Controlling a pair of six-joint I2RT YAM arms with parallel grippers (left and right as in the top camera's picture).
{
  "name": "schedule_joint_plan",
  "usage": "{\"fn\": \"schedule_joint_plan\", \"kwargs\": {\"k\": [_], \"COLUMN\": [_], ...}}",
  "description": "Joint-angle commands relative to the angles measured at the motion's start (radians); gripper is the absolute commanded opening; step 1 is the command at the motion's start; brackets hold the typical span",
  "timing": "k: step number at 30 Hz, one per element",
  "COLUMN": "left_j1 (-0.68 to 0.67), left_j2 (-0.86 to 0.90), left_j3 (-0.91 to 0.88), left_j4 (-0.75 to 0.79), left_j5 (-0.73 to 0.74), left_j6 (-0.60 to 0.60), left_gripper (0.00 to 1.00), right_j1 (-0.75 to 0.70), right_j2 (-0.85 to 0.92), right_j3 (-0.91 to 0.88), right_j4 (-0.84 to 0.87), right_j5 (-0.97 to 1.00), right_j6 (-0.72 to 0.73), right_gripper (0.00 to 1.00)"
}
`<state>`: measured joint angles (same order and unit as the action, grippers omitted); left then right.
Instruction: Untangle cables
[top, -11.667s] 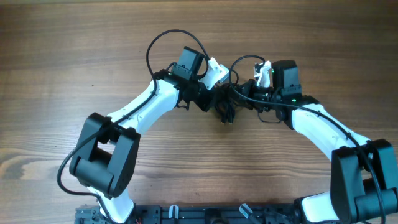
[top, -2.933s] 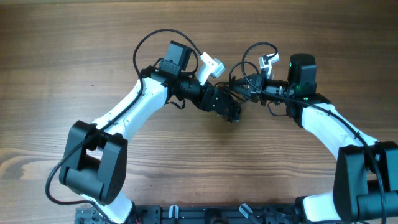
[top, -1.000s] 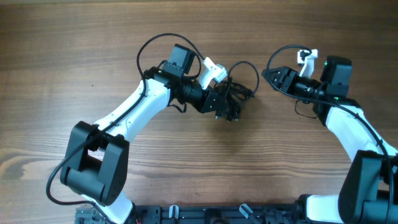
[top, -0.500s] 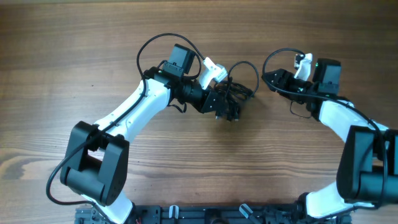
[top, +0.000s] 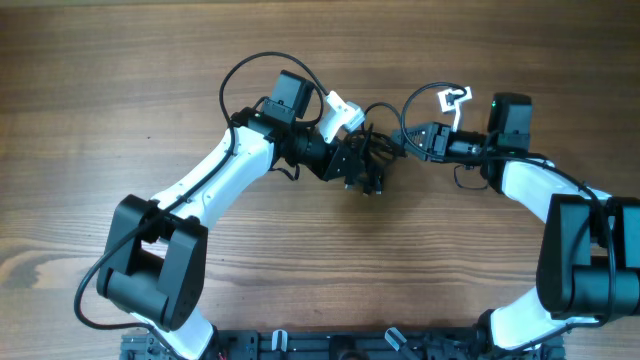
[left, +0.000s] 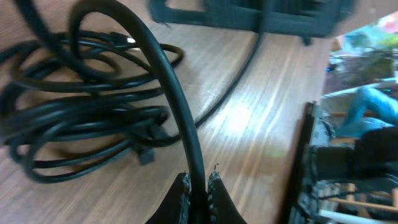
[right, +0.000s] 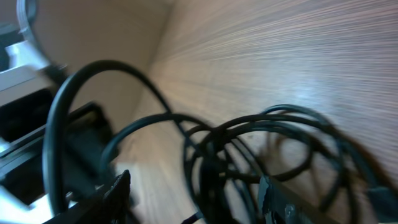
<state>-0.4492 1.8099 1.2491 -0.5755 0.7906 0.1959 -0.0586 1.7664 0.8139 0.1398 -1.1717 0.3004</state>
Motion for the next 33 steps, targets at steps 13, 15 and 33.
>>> {"fn": "schedule_joint_plan", "kwargs": {"k": [13,15,33], "left_j1": [-0.001,-0.005,-0.051], "left_j2": [0.024,0.024,0.024], "left_j3": [-0.007,-0.007,-0.007], "left_j4": [0.170,0.179,0.191], "left_j5": [-0.019,-0.014,-0.014], "left_j6": [-0.130,-0.130,-0.130], "left_gripper": [0.06,0.08,0.09], "right_j1": [0.010,0.016,0.105], "right_j2": [0.020,0.020,0.020], "right_j3": [0.010,0.010,0.010], "right_j4": [0.002,0.002,0.187], "right_j5": [-0.185,-0.184,-0.056], "right_j6": [-0.030,-0.027,0.224], "right_gripper": [0.66,0.66,0.60]}}
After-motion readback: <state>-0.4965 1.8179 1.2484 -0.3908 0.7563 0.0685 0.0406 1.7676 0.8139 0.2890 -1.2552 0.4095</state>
